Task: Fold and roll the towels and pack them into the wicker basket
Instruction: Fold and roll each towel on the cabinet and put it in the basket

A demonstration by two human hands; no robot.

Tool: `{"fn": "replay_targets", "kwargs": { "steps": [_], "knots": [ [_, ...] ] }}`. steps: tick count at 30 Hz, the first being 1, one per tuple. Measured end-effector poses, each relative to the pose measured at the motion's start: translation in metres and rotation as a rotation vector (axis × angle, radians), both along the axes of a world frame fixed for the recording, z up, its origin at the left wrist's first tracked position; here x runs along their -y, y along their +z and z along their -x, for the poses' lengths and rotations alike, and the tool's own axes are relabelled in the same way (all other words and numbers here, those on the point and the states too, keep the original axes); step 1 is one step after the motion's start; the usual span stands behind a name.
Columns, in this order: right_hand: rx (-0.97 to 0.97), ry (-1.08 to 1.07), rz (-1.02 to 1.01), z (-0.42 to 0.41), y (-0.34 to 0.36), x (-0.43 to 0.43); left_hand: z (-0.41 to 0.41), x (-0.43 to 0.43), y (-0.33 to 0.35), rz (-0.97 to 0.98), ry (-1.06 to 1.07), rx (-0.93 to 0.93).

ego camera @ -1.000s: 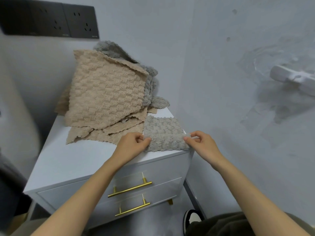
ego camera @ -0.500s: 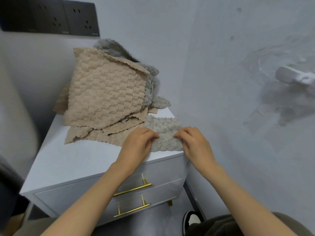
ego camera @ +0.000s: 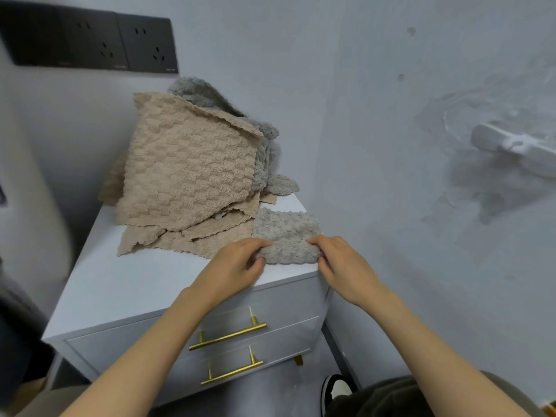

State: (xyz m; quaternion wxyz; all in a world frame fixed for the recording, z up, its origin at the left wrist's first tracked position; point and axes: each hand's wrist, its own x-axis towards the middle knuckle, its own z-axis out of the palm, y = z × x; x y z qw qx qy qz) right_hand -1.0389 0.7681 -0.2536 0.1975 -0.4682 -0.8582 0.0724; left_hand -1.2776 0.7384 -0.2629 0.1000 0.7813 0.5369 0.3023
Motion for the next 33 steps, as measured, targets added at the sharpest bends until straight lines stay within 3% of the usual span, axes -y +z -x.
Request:
{"fn": "replay_targets", "kwargs": {
  "steps": [3,9,17,22,27,30,33],
  "knots": [
    [-0.064,-0.018,0.085,0.000,0.007,0.001,0.000,0.002,0.007,0.065,0.034,0.134],
    [-0.392,-0.101,0.356,-0.002,0.015,0.002,0.005,0.002,0.012,0.232,0.093,0.223],
    [-0.579,-0.362,0.378,0.005,0.011,-0.013,0.000,-0.011,0.012,0.361,0.294,0.468],
    [-0.570,-0.395,0.175,0.011,0.004,-0.018,-0.010,-0.012,0.011,0.173,0.404,0.338],
    [-0.314,-0.177,-0.144,0.017,-0.004,-0.016,-0.013,-0.011,0.007,-0.115,0.273,0.149],
    [-0.153,-0.036,-0.307,0.015,-0.004,-0.010,-0.012,-0.009,0.004,-0.181,0.166,0.042],
    [-0.038,0.020,-0.269,0.008,-0.001,-0.002,-0.002,-0.005,-0.001,-0.133,0.079,-0.044]
  ]
}}
